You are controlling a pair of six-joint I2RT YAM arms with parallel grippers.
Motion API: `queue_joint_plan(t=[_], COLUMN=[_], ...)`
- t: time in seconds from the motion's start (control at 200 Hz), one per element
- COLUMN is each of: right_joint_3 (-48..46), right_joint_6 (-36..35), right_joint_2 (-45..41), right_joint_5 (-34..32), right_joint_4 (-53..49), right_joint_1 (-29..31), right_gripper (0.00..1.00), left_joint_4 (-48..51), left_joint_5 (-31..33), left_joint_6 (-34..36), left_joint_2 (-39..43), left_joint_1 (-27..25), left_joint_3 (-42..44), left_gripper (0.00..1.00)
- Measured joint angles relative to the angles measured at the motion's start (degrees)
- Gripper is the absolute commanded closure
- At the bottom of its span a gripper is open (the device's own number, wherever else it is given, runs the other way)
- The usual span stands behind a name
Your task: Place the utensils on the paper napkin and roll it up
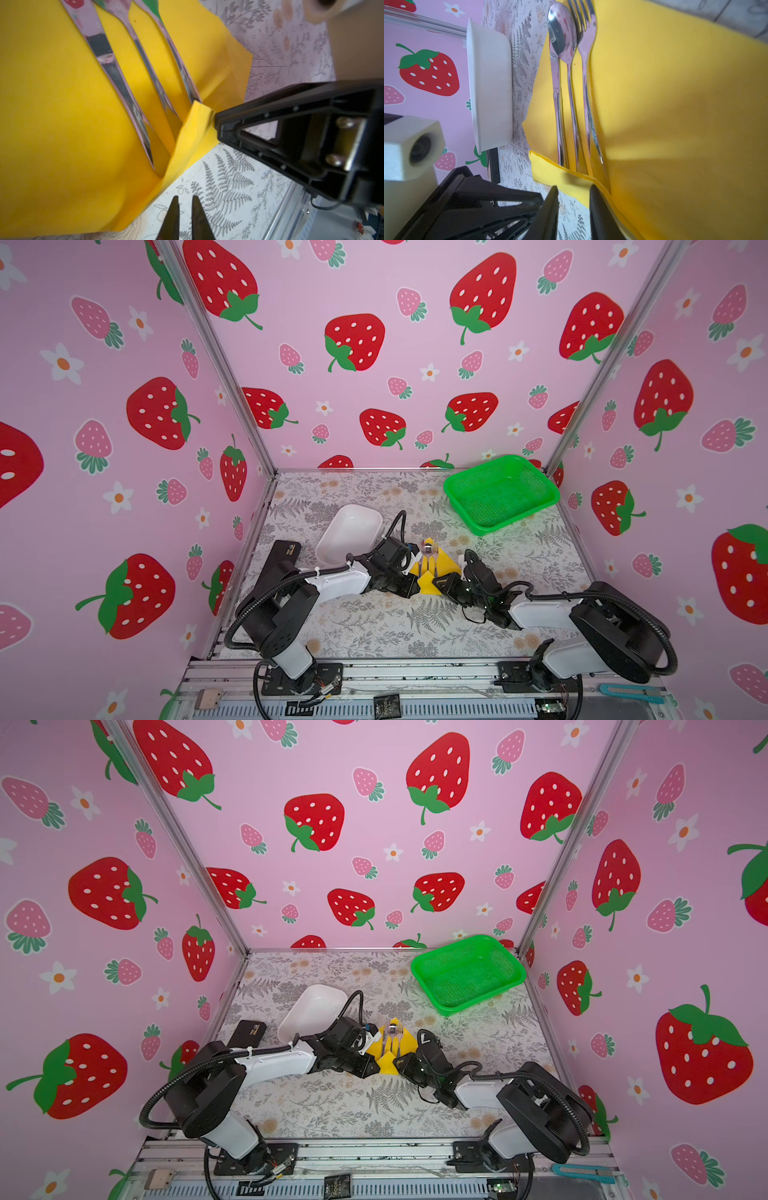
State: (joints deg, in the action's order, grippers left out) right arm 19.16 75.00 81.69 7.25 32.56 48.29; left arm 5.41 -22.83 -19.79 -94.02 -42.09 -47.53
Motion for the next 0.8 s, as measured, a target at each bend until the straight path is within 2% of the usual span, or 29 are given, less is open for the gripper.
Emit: queue_joint_plan(t=[0.475,0.59,0.795], right_joint_3=[0.87,2.32,6.27], right_joint_6=[-1.92,-4.04,-9.2], right_joint_2=[-0.22,-0.81,-4.42], right_joint_5=[-0.63,-0.7,-1.05], right_joint_4=[-6.16,-9.29,-16.28], right_joint_1=[-0.04,-0.04,-0.04], right_gripper=[0.69,0.65,0.66], left_joint_4=[0.48,0.52,1.11], left_joint_5=[3.87,3.96,4.42], left_joint_6=[-0.24,-0.22,-0.2], left_joint_2=[-3.26,-3.26,-3.26], left_joint_1=[1.81,1.81,1.81], left_joint_3=[-0.42,-0.42,-0.79], left_gripper=[0.85,0.85,0.85])
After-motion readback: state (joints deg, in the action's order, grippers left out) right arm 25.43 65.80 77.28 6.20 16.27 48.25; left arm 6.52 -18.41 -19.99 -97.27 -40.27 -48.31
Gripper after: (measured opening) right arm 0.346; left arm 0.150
